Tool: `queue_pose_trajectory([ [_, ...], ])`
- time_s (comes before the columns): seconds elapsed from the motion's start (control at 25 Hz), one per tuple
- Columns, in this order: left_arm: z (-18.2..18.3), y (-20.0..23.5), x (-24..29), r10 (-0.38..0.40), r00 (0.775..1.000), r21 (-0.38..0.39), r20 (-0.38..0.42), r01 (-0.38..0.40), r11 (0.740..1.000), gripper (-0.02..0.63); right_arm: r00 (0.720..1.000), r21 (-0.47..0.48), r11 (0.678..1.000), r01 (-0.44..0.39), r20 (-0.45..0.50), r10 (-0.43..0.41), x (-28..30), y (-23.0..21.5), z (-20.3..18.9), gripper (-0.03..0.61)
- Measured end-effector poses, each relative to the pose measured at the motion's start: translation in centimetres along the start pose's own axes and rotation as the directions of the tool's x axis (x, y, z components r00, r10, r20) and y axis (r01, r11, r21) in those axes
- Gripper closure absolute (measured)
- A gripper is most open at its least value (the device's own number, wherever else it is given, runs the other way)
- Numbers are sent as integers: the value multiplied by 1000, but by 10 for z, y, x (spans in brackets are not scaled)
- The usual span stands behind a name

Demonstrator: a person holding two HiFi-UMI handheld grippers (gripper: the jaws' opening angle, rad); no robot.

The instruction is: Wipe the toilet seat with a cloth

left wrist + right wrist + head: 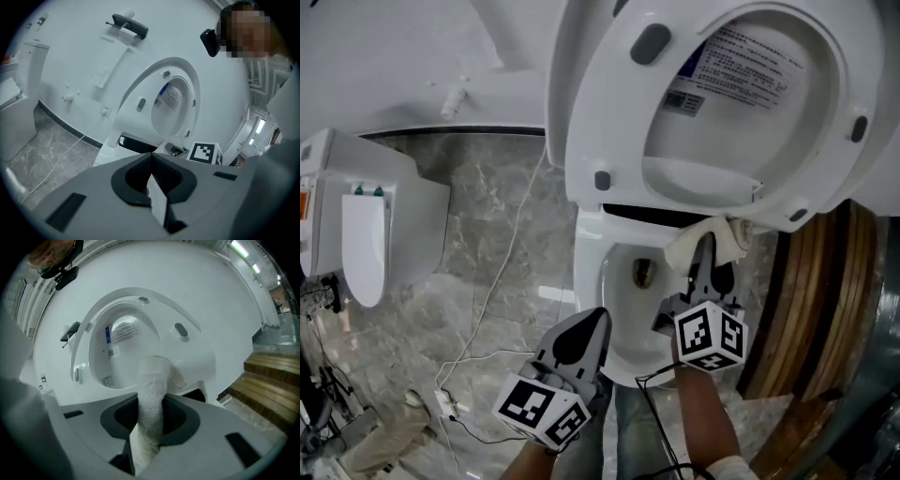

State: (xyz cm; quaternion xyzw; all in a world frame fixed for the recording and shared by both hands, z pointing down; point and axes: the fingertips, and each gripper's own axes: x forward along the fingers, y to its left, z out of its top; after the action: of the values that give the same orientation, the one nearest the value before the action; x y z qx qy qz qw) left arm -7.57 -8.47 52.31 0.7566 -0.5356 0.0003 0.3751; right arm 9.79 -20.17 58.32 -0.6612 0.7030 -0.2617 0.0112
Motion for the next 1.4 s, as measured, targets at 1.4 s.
queue_pose_trajectory([
  [1.4,50,56,-69,87,990,-29,107,-84,996,618,995,146,987,-61,-68,71,10,144,-23,477],
])
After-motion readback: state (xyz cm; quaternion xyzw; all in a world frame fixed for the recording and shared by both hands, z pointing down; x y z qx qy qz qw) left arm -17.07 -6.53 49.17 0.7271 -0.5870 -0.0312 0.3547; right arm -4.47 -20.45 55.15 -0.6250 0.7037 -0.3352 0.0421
